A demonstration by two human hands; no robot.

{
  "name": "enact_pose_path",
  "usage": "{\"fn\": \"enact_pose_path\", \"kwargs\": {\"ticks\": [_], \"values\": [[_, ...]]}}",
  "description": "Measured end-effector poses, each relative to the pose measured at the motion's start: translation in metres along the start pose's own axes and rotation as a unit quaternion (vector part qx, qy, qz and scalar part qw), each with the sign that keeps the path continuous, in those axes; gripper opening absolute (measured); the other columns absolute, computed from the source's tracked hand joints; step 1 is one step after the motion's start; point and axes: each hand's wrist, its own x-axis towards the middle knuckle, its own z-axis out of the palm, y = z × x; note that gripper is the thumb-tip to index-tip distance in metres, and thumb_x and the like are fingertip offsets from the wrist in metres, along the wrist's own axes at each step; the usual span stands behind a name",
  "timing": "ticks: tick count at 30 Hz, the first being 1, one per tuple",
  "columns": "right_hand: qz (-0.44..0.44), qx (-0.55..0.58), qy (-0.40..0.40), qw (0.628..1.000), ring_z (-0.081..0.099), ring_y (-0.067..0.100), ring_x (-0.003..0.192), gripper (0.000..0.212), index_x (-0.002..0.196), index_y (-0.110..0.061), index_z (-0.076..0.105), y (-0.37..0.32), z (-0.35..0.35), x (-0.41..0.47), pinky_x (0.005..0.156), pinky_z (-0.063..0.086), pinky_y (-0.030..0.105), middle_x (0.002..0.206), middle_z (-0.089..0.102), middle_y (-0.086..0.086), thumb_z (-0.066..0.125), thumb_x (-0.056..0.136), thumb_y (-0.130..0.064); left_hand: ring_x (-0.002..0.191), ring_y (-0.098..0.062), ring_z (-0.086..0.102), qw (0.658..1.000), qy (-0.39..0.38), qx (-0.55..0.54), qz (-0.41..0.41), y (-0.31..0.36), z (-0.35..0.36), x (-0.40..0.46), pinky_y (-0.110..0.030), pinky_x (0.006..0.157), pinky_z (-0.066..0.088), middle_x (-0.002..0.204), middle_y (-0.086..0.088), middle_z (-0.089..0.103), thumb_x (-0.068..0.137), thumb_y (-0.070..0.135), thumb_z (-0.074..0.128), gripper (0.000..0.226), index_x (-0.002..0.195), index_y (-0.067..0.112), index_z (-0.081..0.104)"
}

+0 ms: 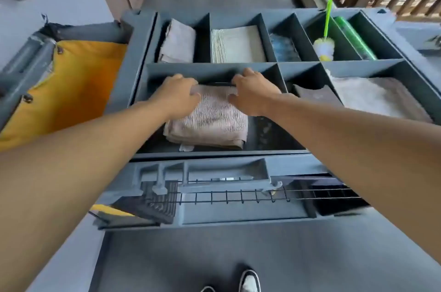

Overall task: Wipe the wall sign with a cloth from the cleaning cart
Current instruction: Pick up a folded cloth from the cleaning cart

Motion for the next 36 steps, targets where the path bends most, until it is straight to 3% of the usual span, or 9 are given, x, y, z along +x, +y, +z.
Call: {"fn": "enact_pose_path", "kwargs": {"ticks": [2,4,11,15,17,21,28,32,36], "values": [[-0.008,-0.008,-0.013,1.000,0.043,0.035,0.125,0.053,0.134,-0.012,0.055,0.001,0.009,0.011,0.103,0.043,0.048,0.137,0.045,0.012,0.051,0.097,-0.050,0.127,-0.038,0.042,1.000,0.025,0.004,-0.016,-0.004,0.009,0.006,-0.048,0.104,0.039,0.130,-0.019,0.050,0.091,0.029,0.046,0.043,0.131,0.014,0.055],[0.003,0.025,-0.013,1.000,0.044,0.035,0.121,0.053,0.130,-0.012,0.059,0.002,0.015,0.015,0.104,0.043,0.046,0.134,0.045,0.012,0.056,0.094,-0.051,0.125,-0.037,0.040,0.997,0.073,0.010,-0.022,-0.007,0.016,0.006,-0.050,0.104,0.038,0.133,-0.018,0.049,0.093,0.027,0.047,0.049,0.140,0.013,0.050],[0.019,0.101,0.016,0.995,0.050,0.030,0.114,0.058,0.128,-0.014,0.056,-0.004,0.022,0.020,0.100,0.047,0.042,0.128,0.049,0.011,0.070,0.083,-0.046,0.108,-0.034,0.040,0.991,0.129,0.006,-0.036,-0.007,0.029,0.004,-0.048,0.098,0.040,0.111,-0.016,0.047,0.091,0.027,0.046,0.040,0.118,0.004,0.064],[0.013,0.100,0.027,0.995,0.052,0.026,0.093,0.030,0.094,-0.016,0.059,-0.007,0.025,0.023,0.077,0.045,0.034,0.110,0.052,0.009,0.073,0.081,-0.038,0.110,-0.035,0.040,0.990,0.128,-0.007,-0.054,-0.006,0.032,0.006,-0.048,0.097,0.039,0.115,-0.018,0.049,0.089,0.027,0.047,0.037,0.114,0.003,0.060],[0.020,0.103,0.029,0.994,0.052,0.027,0.095,0.029,0.090,-0.015,0.057,-0.008,0.026,0.022,0.078,0.045,0.035,0.108,0.049,0.008,0.073,0.080,-0.038,0.109,-0.035,0.041,0.990,0.128,-0.009,-0.056,-0.005,0.033,0.005,-0.048,0.095,0.038,0.114,-0.018,0.049,0.089,0.027,0.048,0.032,0.108,0.003,0.057],[0.018,0.102,0.034,0.994,0.047,0.030,0.106,0.031,0.093,-0.015,0.053,-0.009,0.027,0.017,0.093,0.047,0.041,0.109,0.043,0.006,0.070,0.083,-0.039,0.109,-0.036,0.041,0.991,0.121,-0.012,-0.052,-0.005,0.033,0.002,-0.049,0.094,0.038,0.114,-0.018,0.048,0.091,0.026,0.047,0.028,0.105,0.004,0.053],[-0.041,0.076,0.040,0.995,0.051,0.031,0.111,0.027,0.116,-0.010,0.057,-0.003,0.025,0.005,0.093,0.046,0.041,0.119,0.058,0.010,0.057,0.094,-0.027,0.119,-0.032,0.049,0.989,0.112,-0.086,-0.042,-0.009,0.027,-0.006,-0.039,0.097,0.038,0.127,-0.015,0.055,0.097,0.020,0.051,0.030,0.124,0.006,0.054],[-0.051,0.061,0.029,0.996,0.057,0.032,0.102,0.022,0.121,-0.011,0.055,-0.002,0.013,0.001,0.088,0.049,0.043,0.116,0.056,0.010,0.047,0.102,-0.021,0.075,-0.014,0.058,0.984,0.100,-0.130,-0.069,-0.009,0.012,-0.011,-0.029,0.062,0.041,0.108,-0.003,0.059,0.095,0.021,0.058,0.029,0.124,0.016,0.055],[-0.082,0.032,0.023,0.996,0.060,0.034,0.098,0.029,0.128,-0.012,0.052,-0.009,-0.014,-0.003,0.086,0.053,0.047,0.120,0.053,0.010,0.049,0.100,-0.007,0.084,-0.015,0.058,0.982,0.109,-0.140,-0.062,-0.007,-0.012,-0.019,-0.028,0.067,0.042,0.105,0.004,0.060,0.091,0.016,0.066,0.016,0.106,0.019,0.061]]}}
